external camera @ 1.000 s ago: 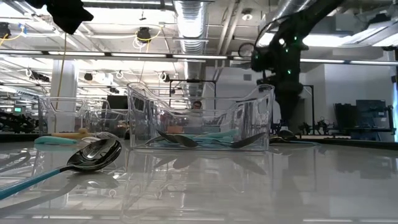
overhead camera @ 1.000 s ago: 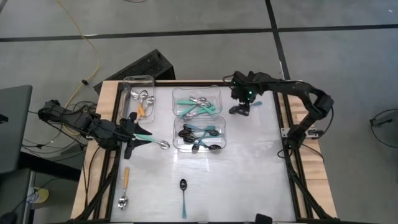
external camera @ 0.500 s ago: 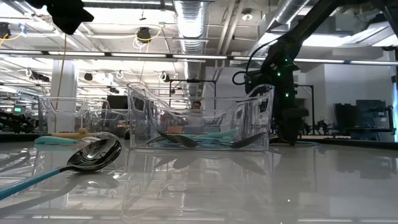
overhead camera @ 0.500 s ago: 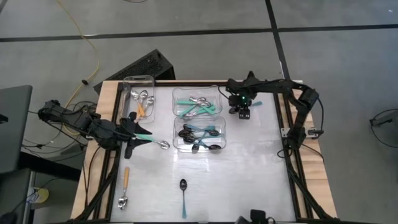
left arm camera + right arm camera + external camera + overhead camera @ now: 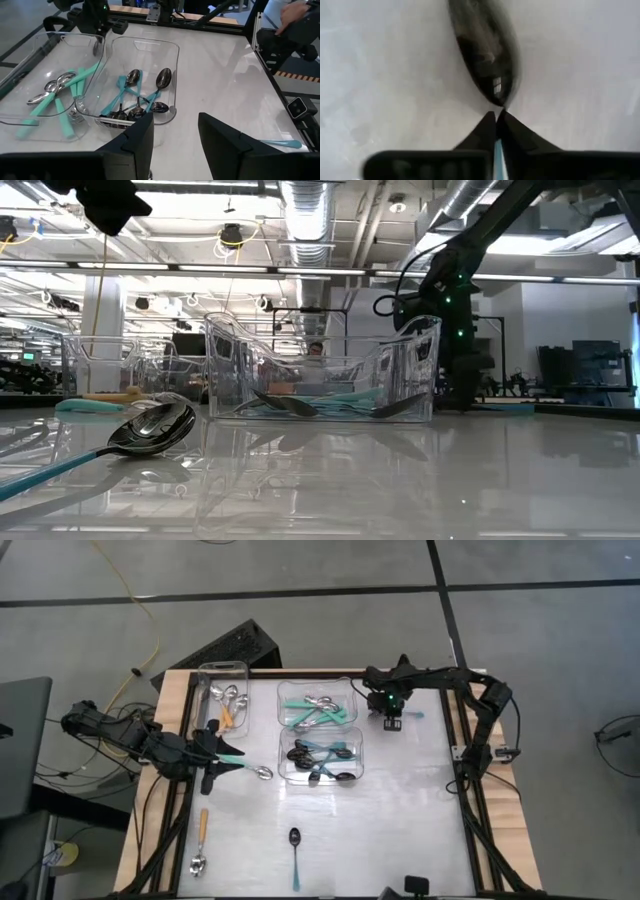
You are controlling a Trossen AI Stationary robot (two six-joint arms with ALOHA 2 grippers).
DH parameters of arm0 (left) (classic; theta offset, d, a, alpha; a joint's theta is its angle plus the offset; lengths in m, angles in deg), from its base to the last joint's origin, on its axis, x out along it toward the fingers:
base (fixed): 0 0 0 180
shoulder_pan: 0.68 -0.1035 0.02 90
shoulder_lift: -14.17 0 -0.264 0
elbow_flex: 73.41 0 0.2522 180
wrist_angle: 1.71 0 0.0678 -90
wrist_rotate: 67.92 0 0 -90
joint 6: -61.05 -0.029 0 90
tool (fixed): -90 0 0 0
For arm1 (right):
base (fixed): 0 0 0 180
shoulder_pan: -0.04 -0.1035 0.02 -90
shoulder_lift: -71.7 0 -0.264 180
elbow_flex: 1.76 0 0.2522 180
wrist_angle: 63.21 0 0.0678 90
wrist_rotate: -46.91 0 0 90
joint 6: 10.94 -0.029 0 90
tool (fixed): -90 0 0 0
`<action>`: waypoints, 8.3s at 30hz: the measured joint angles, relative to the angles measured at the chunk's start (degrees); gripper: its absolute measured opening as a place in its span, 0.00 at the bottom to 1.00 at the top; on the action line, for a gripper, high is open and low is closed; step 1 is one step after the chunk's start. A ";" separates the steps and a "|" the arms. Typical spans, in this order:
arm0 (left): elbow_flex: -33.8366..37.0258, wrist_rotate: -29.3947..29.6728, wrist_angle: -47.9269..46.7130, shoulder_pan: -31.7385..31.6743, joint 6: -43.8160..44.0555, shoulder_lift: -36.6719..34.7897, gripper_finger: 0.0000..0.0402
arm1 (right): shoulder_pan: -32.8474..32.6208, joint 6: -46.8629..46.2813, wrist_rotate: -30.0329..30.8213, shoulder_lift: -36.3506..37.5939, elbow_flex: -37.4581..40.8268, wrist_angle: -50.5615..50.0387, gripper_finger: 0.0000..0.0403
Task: Sort silverware by color (type)
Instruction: Put the blue spoon into the bottom transparent bin, then put the green spoon into the top right transparent bin, then put the blue spoon into the bottom transparent bin
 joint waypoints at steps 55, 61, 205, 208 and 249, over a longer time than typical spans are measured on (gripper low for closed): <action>0.00 -4.71 -0.75 0.00 8.81 0.02 0.35 | -40.11 -39.10 -3.69 -19.04 -53.35 -13.18 0.05; 0.00 -4.73 -1.24 0.01 8.51 0.00 0.35 | -39.65 -39.37 -4.32 -22.10 -53.33 -15.03 0.06; -46.33 -26.16 -1.48 -47.24 -31.81 71.13 0.00 | -54.05 -46.70 14.15 37.39 2.89 7.13 0.27; -49.32 -26.54 -1.69 -47.62 -31.84 74.81 0.00 | -54.10 -46.78 14.15 37.39 2.89 7.09 0.27; -38.24 -28.09 -19.31 -33.00 -23.70 47.14 0.34 | -55.22 -35.98 -1.83 22.24 1.17 31.58 0.27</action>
